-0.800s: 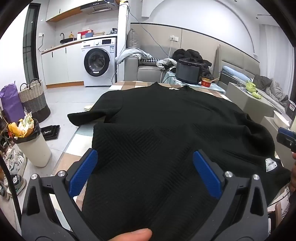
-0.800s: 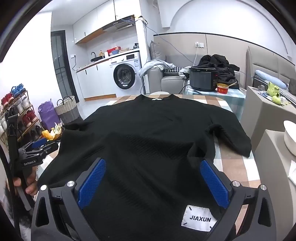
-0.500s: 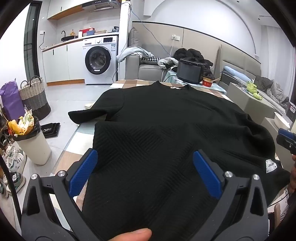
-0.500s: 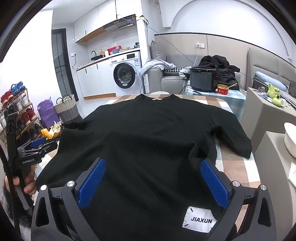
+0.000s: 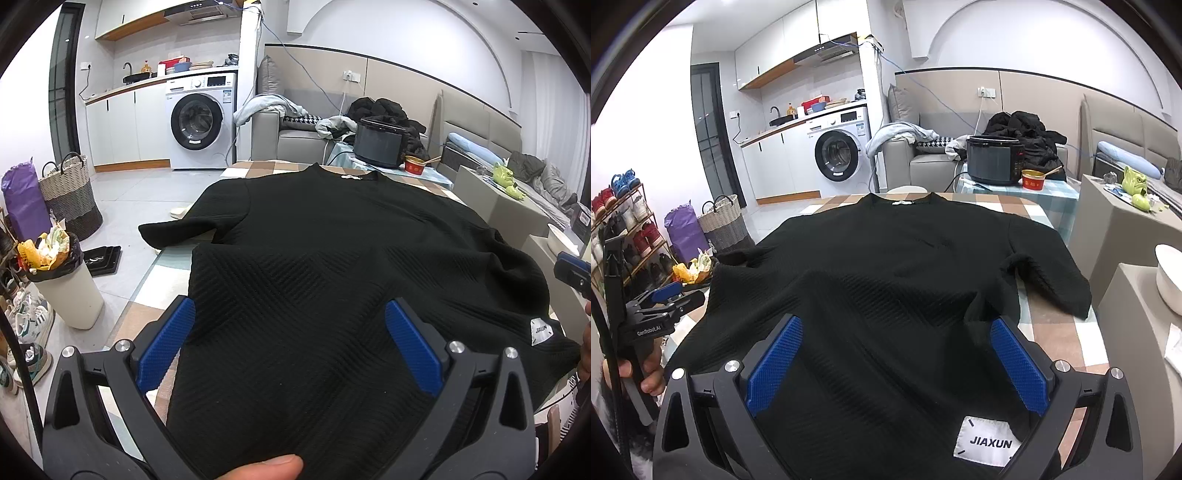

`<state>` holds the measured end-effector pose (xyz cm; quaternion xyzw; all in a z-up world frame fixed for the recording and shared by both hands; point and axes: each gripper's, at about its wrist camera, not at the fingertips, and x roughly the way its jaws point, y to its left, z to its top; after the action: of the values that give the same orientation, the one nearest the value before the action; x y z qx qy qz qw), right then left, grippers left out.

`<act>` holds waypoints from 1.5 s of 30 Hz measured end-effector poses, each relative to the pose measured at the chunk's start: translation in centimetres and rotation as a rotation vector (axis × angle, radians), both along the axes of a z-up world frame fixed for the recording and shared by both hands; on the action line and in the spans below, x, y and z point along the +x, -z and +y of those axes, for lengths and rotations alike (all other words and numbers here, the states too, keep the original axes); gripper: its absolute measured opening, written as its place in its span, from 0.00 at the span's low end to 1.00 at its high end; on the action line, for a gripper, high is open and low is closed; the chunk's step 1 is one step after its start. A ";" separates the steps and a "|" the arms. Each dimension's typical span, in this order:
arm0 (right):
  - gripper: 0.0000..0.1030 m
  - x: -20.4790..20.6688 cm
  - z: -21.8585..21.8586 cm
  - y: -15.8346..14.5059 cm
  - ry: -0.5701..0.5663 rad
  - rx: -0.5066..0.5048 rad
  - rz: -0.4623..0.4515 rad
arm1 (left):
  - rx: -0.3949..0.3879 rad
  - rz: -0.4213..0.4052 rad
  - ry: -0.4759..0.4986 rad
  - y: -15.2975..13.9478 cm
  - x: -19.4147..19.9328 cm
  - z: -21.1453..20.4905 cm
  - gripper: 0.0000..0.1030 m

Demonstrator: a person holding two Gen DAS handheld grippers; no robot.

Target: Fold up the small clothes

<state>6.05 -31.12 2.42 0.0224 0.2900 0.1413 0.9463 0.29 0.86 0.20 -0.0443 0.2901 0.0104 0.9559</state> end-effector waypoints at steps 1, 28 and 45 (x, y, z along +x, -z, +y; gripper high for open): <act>1.00 -0.2 0.1 0.0 -0.001 -0.002 0.001 | 0.000 0.001 0.000 0.0 0.0 0.0 1.00; 1.00 -2.0 -0.7 -1.8 0.009 0.011 -0.047 | 0.019 -0.030 -0.017 -1.4 -1.1 -0.5 1.00; 1.00 -1.5 -0.3 -1.6 0.014 0.014 -0.025 | 0.024 -0.026 -0.010 -1.6 -1.4 -1.0 1.00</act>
<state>4.58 -31.41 3.99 0.0295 0.2771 0.1370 0.9506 -1.07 -0.18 1.84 -0.0346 0.2773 0.0182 0.9600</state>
